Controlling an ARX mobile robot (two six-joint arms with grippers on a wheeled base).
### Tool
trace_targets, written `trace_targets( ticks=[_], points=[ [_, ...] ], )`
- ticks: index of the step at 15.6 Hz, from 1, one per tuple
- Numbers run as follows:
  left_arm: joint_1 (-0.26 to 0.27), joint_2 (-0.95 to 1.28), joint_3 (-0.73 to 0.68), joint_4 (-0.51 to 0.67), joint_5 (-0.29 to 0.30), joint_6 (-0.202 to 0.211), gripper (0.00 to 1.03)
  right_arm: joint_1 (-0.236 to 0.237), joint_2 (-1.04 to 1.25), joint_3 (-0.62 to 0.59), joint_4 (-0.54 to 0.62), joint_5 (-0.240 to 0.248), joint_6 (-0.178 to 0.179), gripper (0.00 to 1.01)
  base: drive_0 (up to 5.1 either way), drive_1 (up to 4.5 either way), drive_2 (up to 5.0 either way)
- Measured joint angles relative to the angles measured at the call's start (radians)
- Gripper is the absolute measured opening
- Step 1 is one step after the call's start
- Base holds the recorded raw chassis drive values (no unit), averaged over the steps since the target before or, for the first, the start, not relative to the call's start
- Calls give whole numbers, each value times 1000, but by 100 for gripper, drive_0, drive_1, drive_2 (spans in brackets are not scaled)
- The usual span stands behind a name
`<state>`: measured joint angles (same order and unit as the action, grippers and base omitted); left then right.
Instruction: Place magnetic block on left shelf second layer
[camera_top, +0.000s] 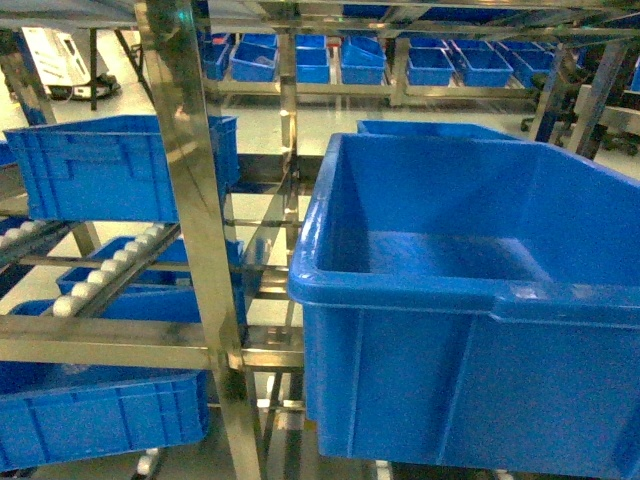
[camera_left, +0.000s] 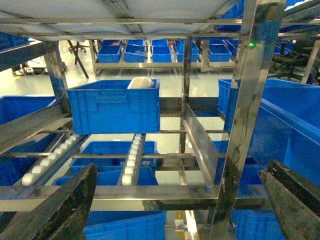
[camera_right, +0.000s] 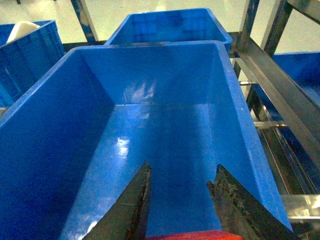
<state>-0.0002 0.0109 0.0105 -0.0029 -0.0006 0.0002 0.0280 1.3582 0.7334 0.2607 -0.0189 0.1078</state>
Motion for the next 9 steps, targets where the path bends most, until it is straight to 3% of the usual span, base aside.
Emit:
trace_targets(
  ticks=[3, 5, 9],
  points=[
    [0, 0, 0, 0, 0, 0, 98, 27, 167, 59, 66, -16, 8, 32, -498, 248, 248],
    [0, 0, 0, 0, 0, 0, 98, 51, 277, 101, 99, -18, 35, 32, -498, 248, 248],
    [0, 0, 0, 0, 0, 0, 98, 79, 423, 177, 212, 55, 61, 32, -498, 248, 248]
  ],
)
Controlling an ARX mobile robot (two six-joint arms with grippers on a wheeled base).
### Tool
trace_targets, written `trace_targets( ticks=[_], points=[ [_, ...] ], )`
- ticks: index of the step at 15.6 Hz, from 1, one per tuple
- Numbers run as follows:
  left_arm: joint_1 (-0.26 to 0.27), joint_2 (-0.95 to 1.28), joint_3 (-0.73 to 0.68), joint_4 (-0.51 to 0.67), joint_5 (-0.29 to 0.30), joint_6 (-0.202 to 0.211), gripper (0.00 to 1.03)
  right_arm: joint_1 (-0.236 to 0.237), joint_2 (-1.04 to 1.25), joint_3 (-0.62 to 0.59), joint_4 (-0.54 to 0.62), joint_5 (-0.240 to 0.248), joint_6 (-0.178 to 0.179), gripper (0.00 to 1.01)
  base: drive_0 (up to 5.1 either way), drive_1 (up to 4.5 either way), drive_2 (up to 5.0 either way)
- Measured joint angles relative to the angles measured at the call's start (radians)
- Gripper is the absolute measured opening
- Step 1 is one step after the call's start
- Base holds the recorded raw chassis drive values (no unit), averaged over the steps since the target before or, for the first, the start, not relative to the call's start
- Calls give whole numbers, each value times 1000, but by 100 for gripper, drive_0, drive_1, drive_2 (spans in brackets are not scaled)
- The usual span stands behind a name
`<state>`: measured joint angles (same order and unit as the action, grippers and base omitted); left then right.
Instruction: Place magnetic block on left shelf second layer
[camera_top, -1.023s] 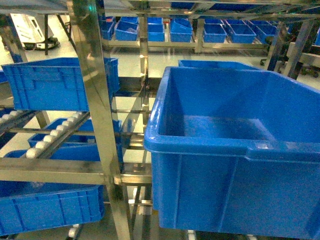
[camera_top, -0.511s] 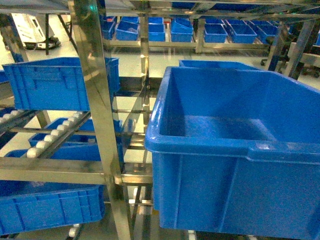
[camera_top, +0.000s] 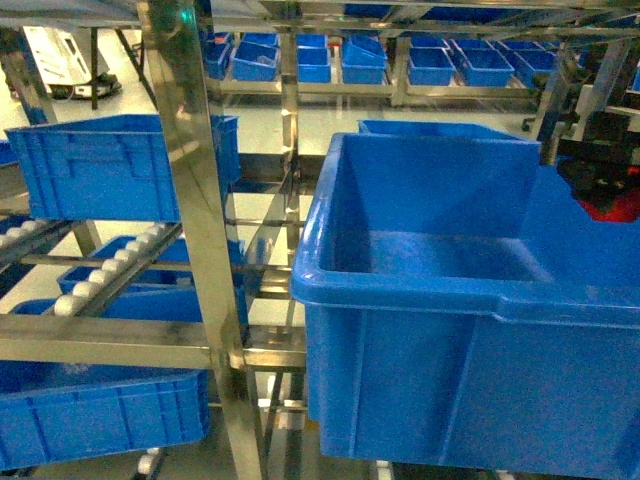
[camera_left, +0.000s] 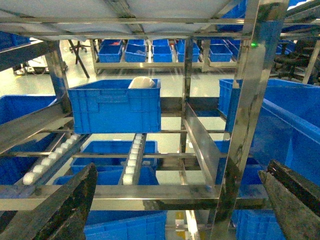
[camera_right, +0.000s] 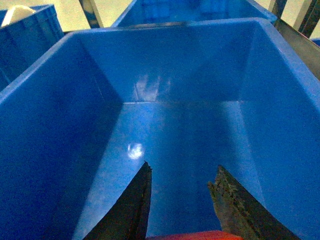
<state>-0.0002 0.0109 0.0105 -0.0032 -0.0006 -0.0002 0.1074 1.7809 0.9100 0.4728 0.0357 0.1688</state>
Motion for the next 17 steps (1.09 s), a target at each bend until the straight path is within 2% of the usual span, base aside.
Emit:
trace_targets(
  ticks=[1, 2, 3, 4, 5, 6, 8, 9, 10, 11, 12, 13, 14, 17],
  points=[
    [0, 0, 0, 0, 0, 0, 98, 2, 4, -16, 77, 18, 49, 54, -498, 248, 248],
    [0, 0, 0, 0, 0, 0, 98, -4, -52, -63, 106, 20, 50, 67, -498, 248, 248],
    [0, 0, 0, 0, 0, 0, 98, -5, -129, -132, 162, 48, 26, 80, -498, 248, 248],
    [0, 0, 0, 0, 0, 0, 98, -2, -225, -220, 223, 106, -42, 92, -498, 248, 248],
    [0, 0, 0, 0, 0, 0, 98, 10, -345, -320, 283, 171, -146, 100, -498, 248, 248],
    [0, 0, 0, 0, 0, 0, 98, 15, -491, -394, 252, 212, -220, 97, -498, 248, 248],
    [0, 0, 0, 0, 0, 0, 98, 2, -759, -494, 151, 225, -274, 98, -498, 248, 248],
    [0, 0, 0, 0, 0, 0, 98, -26, -866, -526, 61, 217, -269, 98, -498, 248, 248],
    [0, 0, 0, 0, 0, 0, 98, -44, -908, -530, -5, 200, -235, 98, -498, 248, 248],
    [0, 0, 0, 0, 1, 0, 98, -44, -906, -530, -7, 193, -215, 98, -498, 248, 248],
    [0, 0, 0, 0, 0, 0, 98, -91, -915, -561, 49, 62, -198, 87, -498, 248, 248],
    [0, 0, 0, 0, -3, 0, 98, -105, -953, -607, 57, -11, -190, 75, -498, 248, 248],
    [0, 0, 0, 0, 0, 0, 98, -108, -991, -654, 59, -30, -187, 60, -498, 248, 248],
    [0, 0, 0, 0, 0, 0, 98, -108, -1089, -745, 51, -33, -184, 20, -498, 248, 248]
  ],
)
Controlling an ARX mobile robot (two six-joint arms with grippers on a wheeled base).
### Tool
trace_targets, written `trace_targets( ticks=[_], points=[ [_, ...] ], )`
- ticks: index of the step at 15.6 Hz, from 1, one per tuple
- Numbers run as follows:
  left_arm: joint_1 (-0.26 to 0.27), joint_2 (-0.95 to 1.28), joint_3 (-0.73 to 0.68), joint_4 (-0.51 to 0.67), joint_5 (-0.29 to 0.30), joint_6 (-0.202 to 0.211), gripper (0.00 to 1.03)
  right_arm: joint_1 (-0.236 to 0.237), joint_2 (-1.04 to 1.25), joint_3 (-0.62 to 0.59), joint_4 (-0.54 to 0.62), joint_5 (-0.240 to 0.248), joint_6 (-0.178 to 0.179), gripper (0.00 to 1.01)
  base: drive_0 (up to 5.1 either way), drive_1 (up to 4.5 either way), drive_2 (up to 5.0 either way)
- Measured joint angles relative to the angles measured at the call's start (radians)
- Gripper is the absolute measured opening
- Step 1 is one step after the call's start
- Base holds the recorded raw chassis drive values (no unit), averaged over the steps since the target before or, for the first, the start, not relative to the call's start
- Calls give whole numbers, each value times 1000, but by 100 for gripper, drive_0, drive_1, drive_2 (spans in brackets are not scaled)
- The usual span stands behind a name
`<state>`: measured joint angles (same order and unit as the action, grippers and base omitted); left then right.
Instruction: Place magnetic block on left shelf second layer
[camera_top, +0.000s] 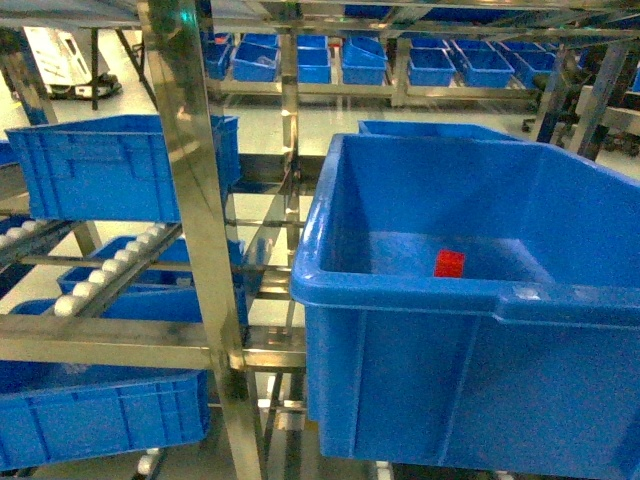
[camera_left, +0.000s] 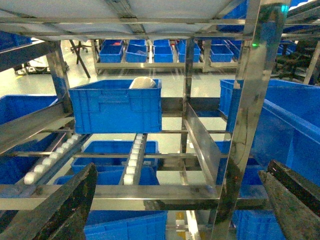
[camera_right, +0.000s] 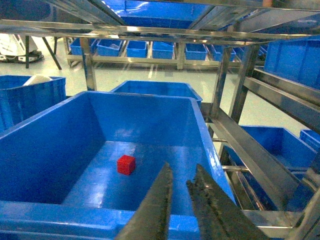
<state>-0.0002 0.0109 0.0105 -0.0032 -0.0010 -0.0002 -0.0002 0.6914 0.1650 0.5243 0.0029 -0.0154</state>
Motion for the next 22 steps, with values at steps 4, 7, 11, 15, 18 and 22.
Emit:
trace_targets(
  ticks=[4, 7, 11, 15, 18, 22],
  points=[
    [0, 0, 0, 0, 0, 0, 98, 0, -134, -77, -59, 0, 3, 2, -498, 248, 248],
    [0, 0, 0, 0, 0, 0, 98, 0, -219, -108, -114, 0, 4, 2, -498, 248, 248],
    [0, 0, 0, 0, 0, 0, 98, 0, -306, -143, -137, 0, 4, 2, -498, 248, 248],
    [0, 0, 0, 0, 0, 0, 98, 0, -369, -152, -203, 0, 4, 2, -498, 248, 248],
    [0, 0, 0, 0, 0, 0, 98, 0, -389, -152, -213, 0, 4, 2, -498, 248, 248],
    [0, 0, 0, 0, 0, 0, 98, 0, -470, -152, -301, 0, 4, 2, -498, 248, 248]
  ],
)
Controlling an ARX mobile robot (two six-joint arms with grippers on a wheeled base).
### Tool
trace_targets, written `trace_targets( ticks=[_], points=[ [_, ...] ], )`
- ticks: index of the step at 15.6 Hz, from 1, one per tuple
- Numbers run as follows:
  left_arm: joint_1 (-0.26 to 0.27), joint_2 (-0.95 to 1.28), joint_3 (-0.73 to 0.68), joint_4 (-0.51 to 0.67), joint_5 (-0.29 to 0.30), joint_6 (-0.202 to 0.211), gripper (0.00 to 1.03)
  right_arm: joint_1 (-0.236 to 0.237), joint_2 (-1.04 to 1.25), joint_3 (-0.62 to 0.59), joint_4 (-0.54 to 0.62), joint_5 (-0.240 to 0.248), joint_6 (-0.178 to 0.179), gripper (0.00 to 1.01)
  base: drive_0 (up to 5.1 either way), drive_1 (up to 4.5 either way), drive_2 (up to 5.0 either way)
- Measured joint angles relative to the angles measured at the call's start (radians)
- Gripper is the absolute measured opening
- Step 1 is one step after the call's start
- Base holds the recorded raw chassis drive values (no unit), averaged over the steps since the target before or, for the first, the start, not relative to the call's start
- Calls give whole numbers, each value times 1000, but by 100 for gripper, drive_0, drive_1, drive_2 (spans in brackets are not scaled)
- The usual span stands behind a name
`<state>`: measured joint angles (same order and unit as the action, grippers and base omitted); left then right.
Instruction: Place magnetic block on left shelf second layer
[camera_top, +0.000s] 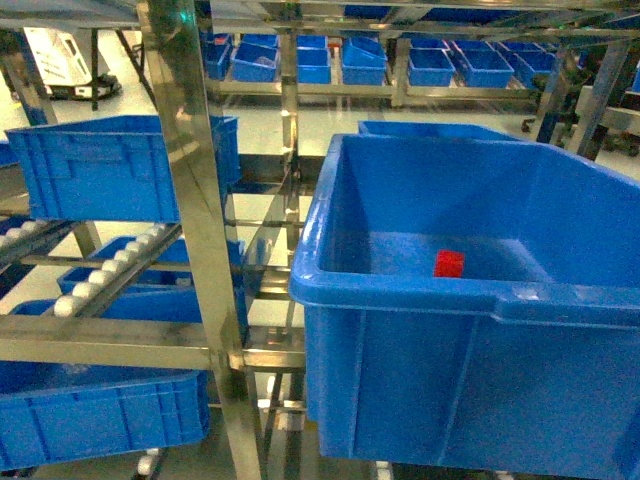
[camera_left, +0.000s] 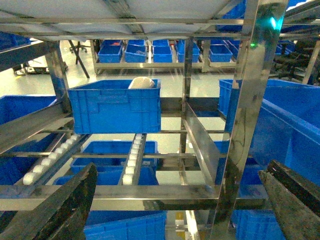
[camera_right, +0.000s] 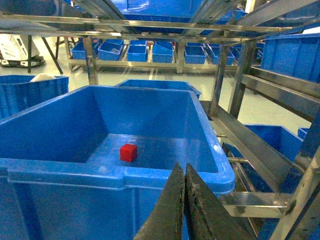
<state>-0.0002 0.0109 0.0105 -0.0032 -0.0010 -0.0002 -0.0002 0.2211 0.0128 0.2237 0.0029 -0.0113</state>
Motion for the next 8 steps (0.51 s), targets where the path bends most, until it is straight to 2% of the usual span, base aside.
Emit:
trace_targets(
  ticks=[3, 4, 8],
  points=[
    [0, 0, 0, 0, 0, 0, 98, 0, -52, 0, -54, 0, 0, 2, -498, 248, 248],
    [0, 0, 0, 0, 0, 0, 98, 0, -157, 1, -211, -3, 0, 2, -498, 248, 248],
    [0, 0, 0, -1, 0, 0, 98, 0, -216, 1, -227, -3, 0, 2, 0, 0, 0]
  ],
)
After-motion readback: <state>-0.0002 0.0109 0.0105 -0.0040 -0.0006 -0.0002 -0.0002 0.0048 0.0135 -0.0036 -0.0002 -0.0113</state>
